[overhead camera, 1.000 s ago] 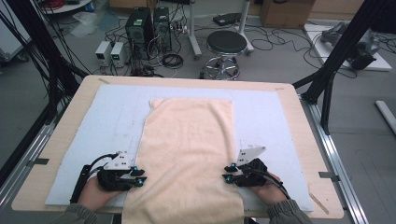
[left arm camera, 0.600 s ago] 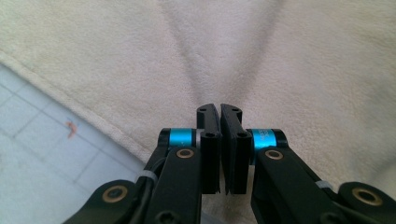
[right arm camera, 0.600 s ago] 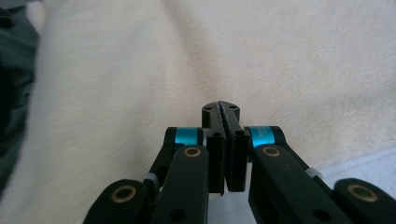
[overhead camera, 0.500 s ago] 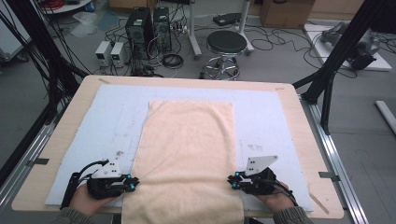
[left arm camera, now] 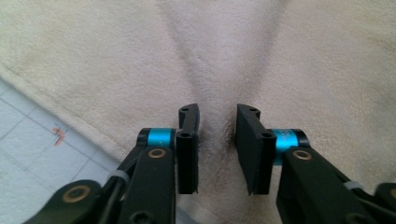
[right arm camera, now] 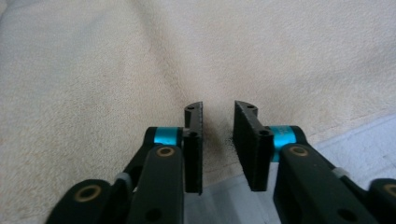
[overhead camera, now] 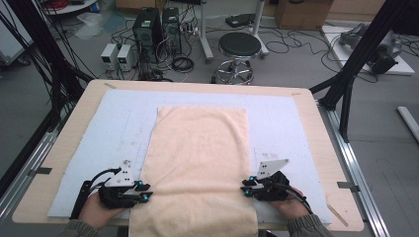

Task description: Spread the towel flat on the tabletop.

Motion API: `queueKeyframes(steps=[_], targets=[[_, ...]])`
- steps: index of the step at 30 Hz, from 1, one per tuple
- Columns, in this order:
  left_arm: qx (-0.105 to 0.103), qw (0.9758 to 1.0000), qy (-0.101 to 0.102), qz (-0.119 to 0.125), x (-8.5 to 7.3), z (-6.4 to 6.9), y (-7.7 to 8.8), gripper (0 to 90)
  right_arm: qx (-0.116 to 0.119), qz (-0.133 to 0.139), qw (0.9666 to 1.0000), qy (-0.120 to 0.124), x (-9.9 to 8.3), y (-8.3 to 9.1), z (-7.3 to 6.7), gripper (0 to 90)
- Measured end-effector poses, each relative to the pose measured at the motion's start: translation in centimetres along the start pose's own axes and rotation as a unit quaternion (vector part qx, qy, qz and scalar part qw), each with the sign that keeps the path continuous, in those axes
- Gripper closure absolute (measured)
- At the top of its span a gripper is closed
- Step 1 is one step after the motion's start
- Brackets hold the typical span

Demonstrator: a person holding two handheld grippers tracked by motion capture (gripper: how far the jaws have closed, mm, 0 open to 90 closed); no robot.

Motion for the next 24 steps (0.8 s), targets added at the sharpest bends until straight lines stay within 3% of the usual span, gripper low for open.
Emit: queueKeyframes(steps=[3, 7, 11, 14, 16, 17, 19, 21, 22, 24], targets=[[0.003, 1.0, -0.001, -0.002, 0.2, -0.1, -0.1, 82.6, 0.006, -0.001, 1.0, -0.002, 0.0, 0.0, 0.3, 86.6], [0.004, 1.0, 0.002, -0.003, 0.4, -0.3, -0.1, 84.2, 0.006, -0.003, 1.0, -0.007, 0.2, -0.1, 0.9, 87.2], [-0.02, 0.9997, 0.008, 0.014, 0.4, -0.1, 0.7, 83.8, 0.015, 0.004, 0.9999, 0.0, 0.4, 0.5, 0.3, 86.9], [-0.032, 0.9992, 0.004, 0.022, 0.4, -0.1, 1.3, 81.3, 0.013, 0.029, 0.9995, 0.007, 0.8, 1.4, -0.5, 83.6], [-0.028, 0.9993, 0.011, 0.02, 0.3, -0.4, 1.0, 73.4, 0.015, 0.044, 0.9989, 0.0, 1.0, 1.6, -0.6, 75.6], [-0.02, 0.9996, 0.014, 0.013, 0.3, -0.5, 0.8, 67.5, 0.016, 0.045, 0.9989, 0.002, 1.0, 1.5, -0.6, 71.6], [-0.016, 0.9997, 0.018, 0.001, 0.0, -0.6, 0.2, 64.7, 0.014, 0.029, 0.9995, 0.003, 0.8, 0.9, -0.6, 67.1], [-0.02, 0.9997, 0.014, 0.006, -0.1, -0.6, 0.1, 73.4, 0.021, 0.014, 0.9997, -0.001, 0.5, 0.3, -0.7, 67.6], [-0.017, 0.9998, 0.013, 0.003, -0.1, -0.6, 0.2, 79.2, 0.023, 0.003, 0.9997, 0.001, 0.2, 0.0, -0.7, 71.1], [-0.015, 0.9998, 0.01, 0.002, -0.2, -0.5, 0.3, 83.9, 0.031, 0.009, 0.9995, 0.005, 0.0, 0.0, -0.8, 79.8]])
Point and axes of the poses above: each handheld gripper's, and its own axes: y roughly backward along the jaws, x roughly out of its top, z roughly to its right, the point moved 3 cm from there along -y, roughly forward along the jaws, and after that the axes turned 12 degrees about y, right-handed, at the moved point
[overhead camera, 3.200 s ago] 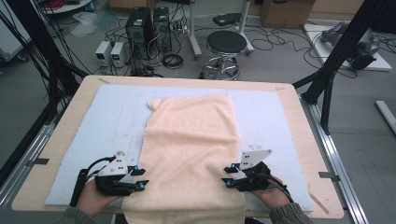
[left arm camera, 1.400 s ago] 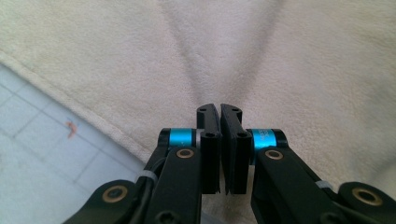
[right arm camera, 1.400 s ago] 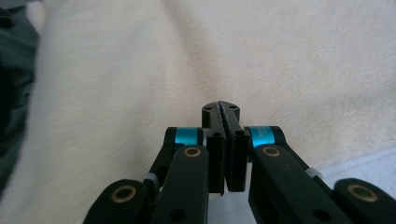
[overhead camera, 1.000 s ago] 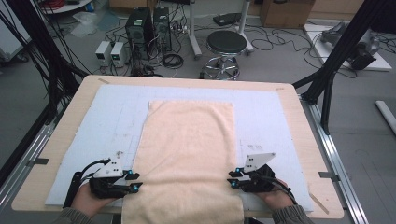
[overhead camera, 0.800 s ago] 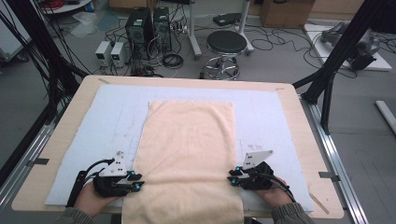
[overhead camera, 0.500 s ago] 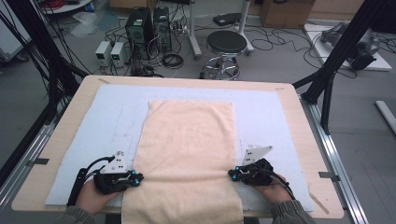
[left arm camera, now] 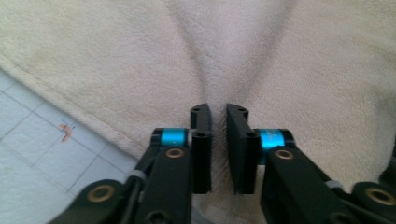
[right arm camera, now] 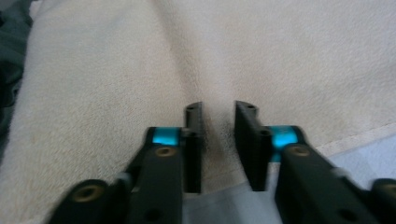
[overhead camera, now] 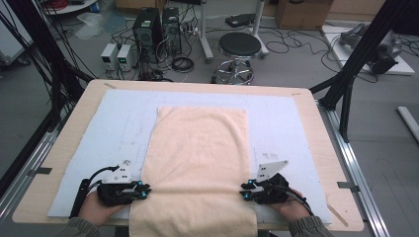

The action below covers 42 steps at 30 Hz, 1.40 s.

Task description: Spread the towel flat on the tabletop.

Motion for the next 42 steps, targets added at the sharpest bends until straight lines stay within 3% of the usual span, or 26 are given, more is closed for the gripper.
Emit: queueKeyframes(steps=[4, 7, 11, 13, 15, 18, 20, 22, 24, 29, 33, 37, 42], targets=[[0.005, 1.0, -0.002, 0.003, 0.1, -0.1, 0.4, 83.9, -0.002, -0.002, 1.0, -0.002, 0.2, 0.1, -0.1, 77.7], [0.011, 0.9997, -0.002, 0.024, 0.4, 0.5, 1.0, 70.7, -0.005, 0.024, 0.9996, 0.013, 1.1, 0.9, -0.9, 76.2], [-0.037, 0.9977, -0.028, 0.05, 0.6, 2.9, 2.1, 66.5, 0.021, 0.077, 0.9957, 0.047, 2.7, 2.1, -2.9, 70.9], [-0.06, 0.9966, -0.042, 0.039, 0.4, 3.7, 1.9, 66.1, 0.036, 0.08, 0.9946, 0.055, 3.1, 2.1, -3.9, 68.7], [-0.067, 0.9961, -0.054, 0.02, -0.1, 4.2, 1.3, 63.7, 0.052, 0.068, 0.9939, 0.069, 3.1, 1.5, -4.6, 66.4], [-0.068, 0.9959, -0.057, -0.015, -0.9, 4.1, 0.1, 61.8, 0.056, 0.027, 0.9959, 0.066, 2.2, 0.1, -4.7, 66.5], [-0.064, 0.9961, -0.06, -0.011, -1.4, 4.0, -0.3, 65.4, 0.059, 0.012, 0.9968, 0.054, 1.6, -0.6, -4.6, 71.4], [-0.062, 0.9964, -0.054, -0.017, -1.3, 3.7, -0.1, 77.2, 0.073, 0.016, 0.9964, 0.039, 1.2, -0.9, -4.6, 79.7], [-0.068, 0.9961, -0.053, -0.018, -1.4, 3.7, -0.1, 84.9, 0.076, 0.014, 0.9959, 0.046, 1.4, -0.9, -4.7, 83.6], [-0.072, 0.9953, -0.059, -0.027, -1.9, 3.8, 0.7, 86.8, 0.1, 0.025, 0.993, 0.059, 1.8, -0.6, -5.6, 82.7], [-0.068, 0.9966, -0.045, -0.011, -1.7, 3.4, 1.1, 85.9, 0.091, 0.037, 0.9937, 0.053, 2.0, -0.2, -5.3, 74.5], [-0.053, 0.9979, -0.032, 0.019, -1.0, 2.9, 1.6, 77.1, 0.051, 0.054, 0.997, 0.021, 2.0, 0.3, -4.0, 66.7], [-0.038, 0.9979, -0.02, 0.048, 0.2, 2.0, 1.7, 67.4, -0.003, 0.07, 0.9976, -0.001, 2.1, 1.1, -2.0, 60.1]])
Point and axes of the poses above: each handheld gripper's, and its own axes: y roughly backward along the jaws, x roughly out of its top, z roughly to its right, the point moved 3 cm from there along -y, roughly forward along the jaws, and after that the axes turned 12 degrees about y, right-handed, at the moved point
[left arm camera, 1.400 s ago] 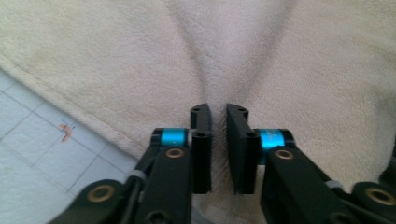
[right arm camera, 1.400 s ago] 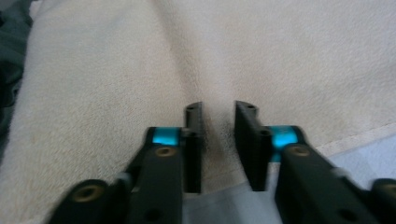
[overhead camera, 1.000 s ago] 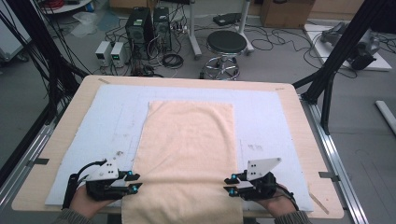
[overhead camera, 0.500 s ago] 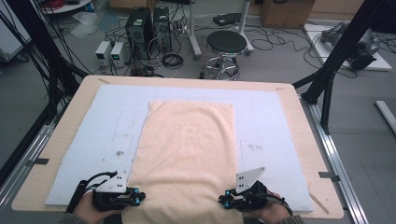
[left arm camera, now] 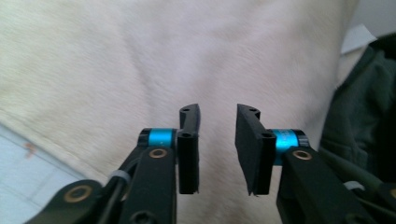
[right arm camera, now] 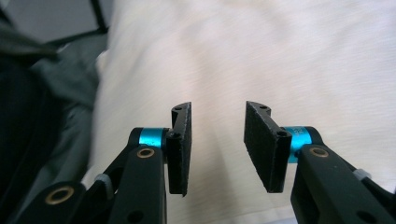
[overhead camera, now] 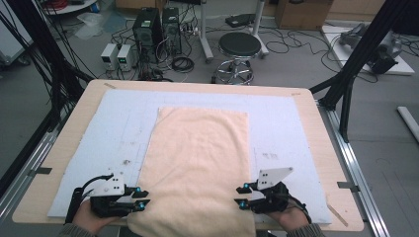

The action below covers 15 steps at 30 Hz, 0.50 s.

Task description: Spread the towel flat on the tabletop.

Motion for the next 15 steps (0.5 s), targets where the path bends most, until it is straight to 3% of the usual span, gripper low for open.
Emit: queueKeyframes(steps=[1, 7, 15], targets=[[0.001, 1.0, 0.004, 0.005, 0.2, -0.1, -0.1, 66.6, -0.016, 0.005, 0.9998, -0.006, 0.1, 0.2, 0.7, 58.2], [0.011, 0.9994, 0.016, 0.028, 1.8, -1.4, -0.4, 58.5, -0.056, 0.019, 0.998, -0.023, 0.9, 0.6, 3.1, 49.2], [0.035, 0.9967, 0.032, 0.066, 4.1, -2.8, -0.7, 45.7, -0.09, 0.032, 0.9943, -0.046, 1.3, 0.1, 6.1, 37.6]])
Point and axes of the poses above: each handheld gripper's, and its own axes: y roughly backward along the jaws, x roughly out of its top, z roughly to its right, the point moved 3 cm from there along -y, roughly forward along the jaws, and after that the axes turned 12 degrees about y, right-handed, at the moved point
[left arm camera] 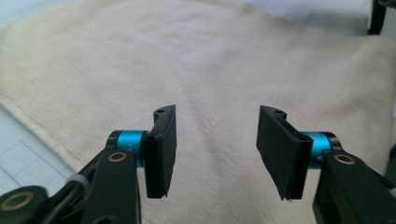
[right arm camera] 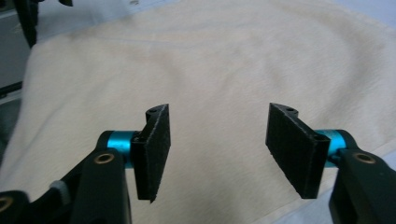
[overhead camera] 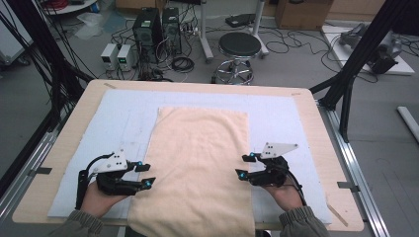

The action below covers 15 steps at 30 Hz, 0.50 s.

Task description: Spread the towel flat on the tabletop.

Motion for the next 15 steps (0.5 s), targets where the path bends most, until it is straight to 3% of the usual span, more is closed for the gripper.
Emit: queueKeyframes(steps=[8, 15], targets=[[0.015, 0.9996, 0.021, 0.014, 1.0, -1.3, -0.5, 37.0, -0.003, 0.017, 0.9998, -0.003, 1.1, -0.3, 1.9, 30.8], [0.029, 0.9994, 0.015, 0.011, 1.8, -1.9, -0.3, 35.5, 0.0, 0.014, 0.9999, 0.002, 2.3, -0.6, 2.7, 27.7]])
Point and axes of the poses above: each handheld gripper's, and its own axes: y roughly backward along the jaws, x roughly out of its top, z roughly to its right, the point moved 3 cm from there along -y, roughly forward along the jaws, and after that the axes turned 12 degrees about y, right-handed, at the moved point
